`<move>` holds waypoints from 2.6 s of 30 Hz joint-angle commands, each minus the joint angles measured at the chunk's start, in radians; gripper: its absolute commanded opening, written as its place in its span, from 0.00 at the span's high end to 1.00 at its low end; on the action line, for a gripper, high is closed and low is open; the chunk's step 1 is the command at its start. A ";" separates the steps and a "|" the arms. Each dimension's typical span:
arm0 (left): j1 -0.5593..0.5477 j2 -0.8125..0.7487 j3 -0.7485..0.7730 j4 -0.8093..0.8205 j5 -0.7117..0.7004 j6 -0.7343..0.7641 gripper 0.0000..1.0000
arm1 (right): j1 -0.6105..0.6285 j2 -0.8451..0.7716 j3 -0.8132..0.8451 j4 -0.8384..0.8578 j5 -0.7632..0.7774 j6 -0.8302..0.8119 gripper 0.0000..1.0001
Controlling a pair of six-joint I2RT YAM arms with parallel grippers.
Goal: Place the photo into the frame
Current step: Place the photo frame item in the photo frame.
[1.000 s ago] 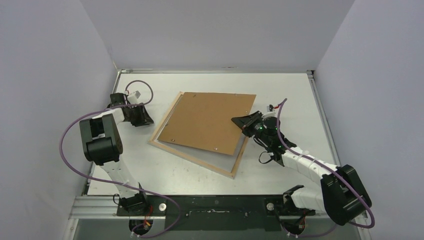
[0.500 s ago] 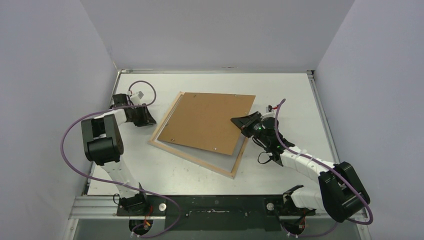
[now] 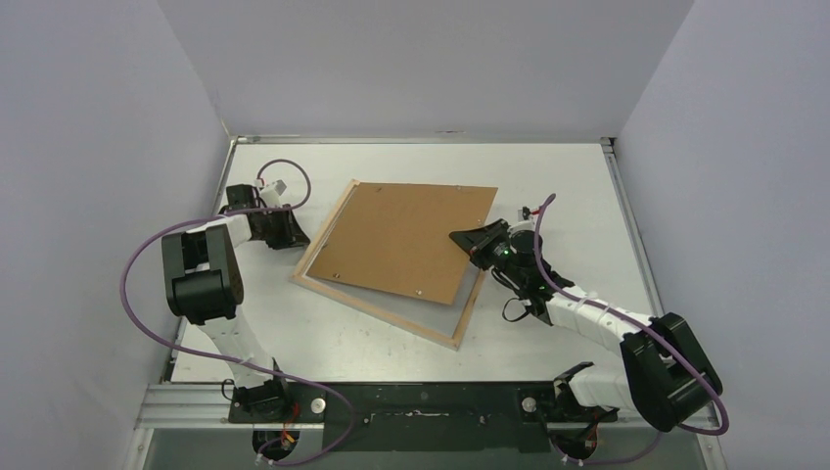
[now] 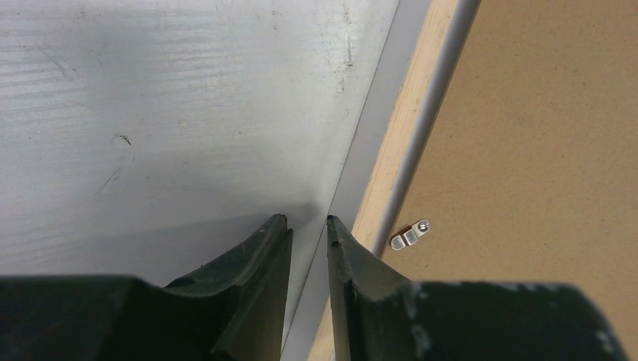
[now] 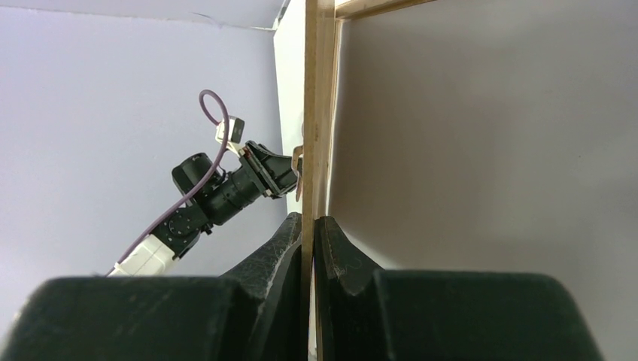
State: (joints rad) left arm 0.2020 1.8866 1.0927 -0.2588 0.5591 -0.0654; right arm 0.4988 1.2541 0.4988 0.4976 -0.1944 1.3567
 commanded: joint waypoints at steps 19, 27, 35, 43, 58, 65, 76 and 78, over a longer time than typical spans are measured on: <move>-0.009 -0.001 -0.020 -0.048 0.000 0.012 0.78 | 0.036 0.005 0.006 0.174 0.026 0.054 0.95; -0.009 -0.004 -0.023 -0.050 0.000 0.012 0.79 | 0.040 0.010 -0.007 0.175 0.040 0.053 0.95; -0.010 0.002 -0.020 -0.052 0.006 0.013 0.80 | 0.042 0.024 -0.003 0.189 0.038 0.046 0.95; -0.012 0.008 -0.020 -0.050 0.011 0.014 0.82 | 0.043 0.043 0.003 0.205 0.032 0.039 0.95; -0.019 0.018 -0.017 -0.056 0.026 0.014 0.83 | 0.047 0.060 0.034 0.133 0.045 -0.060 0.95; -0.021 0.018 -0.017 -0.060 0.031 0.016 0.84 | 0.048 0.042 0.065 0.020 0.079 -0.156 0.95; -0.027 0.021 -0.011 -0.068 0.037 0.016 0.85 | 0.079 0.057 0.178 -0.248 0.145 -0.294 0.95; -0.027 0.022 -0.009 -0.068 0.039 0.016 0.85 | 0.091 0.067 0.207 -0.306 0.166 -0.318 0.93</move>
State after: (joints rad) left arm 0.1947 1.8874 1.0889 -0.2722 0.5724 -0.0631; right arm 0.5594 1.3174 0.6285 0.3290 -0.1158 1.1847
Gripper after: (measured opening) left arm 0.153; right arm 0.075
